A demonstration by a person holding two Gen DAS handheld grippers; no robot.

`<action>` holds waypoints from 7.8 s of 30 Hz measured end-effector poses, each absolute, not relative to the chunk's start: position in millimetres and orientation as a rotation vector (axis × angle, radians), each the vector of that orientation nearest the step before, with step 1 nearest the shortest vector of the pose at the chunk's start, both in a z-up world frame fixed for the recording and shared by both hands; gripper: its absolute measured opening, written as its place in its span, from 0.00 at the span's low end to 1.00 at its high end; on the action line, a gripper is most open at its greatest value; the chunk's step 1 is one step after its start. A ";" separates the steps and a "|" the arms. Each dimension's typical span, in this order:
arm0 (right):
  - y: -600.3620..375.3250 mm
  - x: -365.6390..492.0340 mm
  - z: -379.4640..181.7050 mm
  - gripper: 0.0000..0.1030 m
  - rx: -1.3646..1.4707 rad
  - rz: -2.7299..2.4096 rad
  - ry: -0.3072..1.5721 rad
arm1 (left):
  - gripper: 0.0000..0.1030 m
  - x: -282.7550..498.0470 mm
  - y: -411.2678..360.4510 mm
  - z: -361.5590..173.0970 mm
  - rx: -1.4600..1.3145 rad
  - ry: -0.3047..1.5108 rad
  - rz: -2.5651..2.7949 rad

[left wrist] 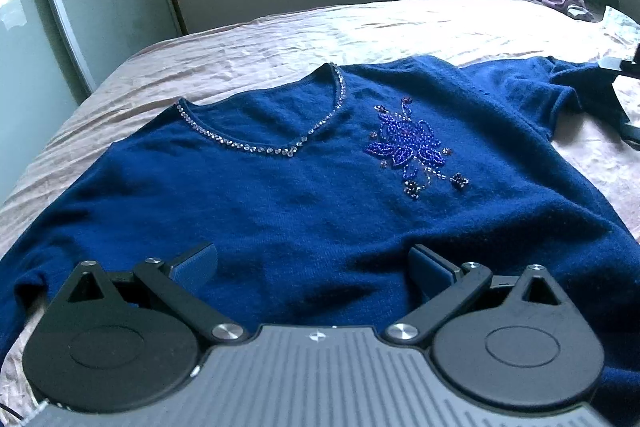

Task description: Fold small clothes

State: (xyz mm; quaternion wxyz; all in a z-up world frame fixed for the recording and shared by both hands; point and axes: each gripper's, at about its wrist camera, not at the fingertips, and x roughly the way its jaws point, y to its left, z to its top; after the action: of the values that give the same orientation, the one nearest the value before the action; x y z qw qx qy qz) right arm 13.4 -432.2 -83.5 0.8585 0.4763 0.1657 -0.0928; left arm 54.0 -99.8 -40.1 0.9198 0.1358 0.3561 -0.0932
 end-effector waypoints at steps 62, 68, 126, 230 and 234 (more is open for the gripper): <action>-412.3 54.4 -25.1 0.47 0.320 -0.036 0.544 | 1.00 51.5 -98.0 -33.7 0.296 0.742 -0.183; -392.1 101.3 -52.7 0.46 0.178 -0.140 0.636 | 1.00 52.2 -94.0 -32.6 0.303 0.740 -0.168; -360.2 100.5 5.5 0.07 1.031 0.501 0.482 | 1.00 62.0 -49.0 -32.1 0.291 0.730 -0.036; 147.0 -64.3 16.8 0.72 -0.469 1.353 0.469 | 1.00 -126.0 360.4 23.5 -0.038 0.780 0.875; 185.5 -48.7 21.5 0.73 -0.346 1.485 0.620 | 1.00 -134.0 365.6 45.4 -0.014 0.683 0.978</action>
State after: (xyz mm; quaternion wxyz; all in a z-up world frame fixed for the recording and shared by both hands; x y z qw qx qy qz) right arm -48.7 185.5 21.5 0.6800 -0.1541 0.2763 0.6614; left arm -134.0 365.6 45.4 0.8273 -0.0066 0.3215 0.4605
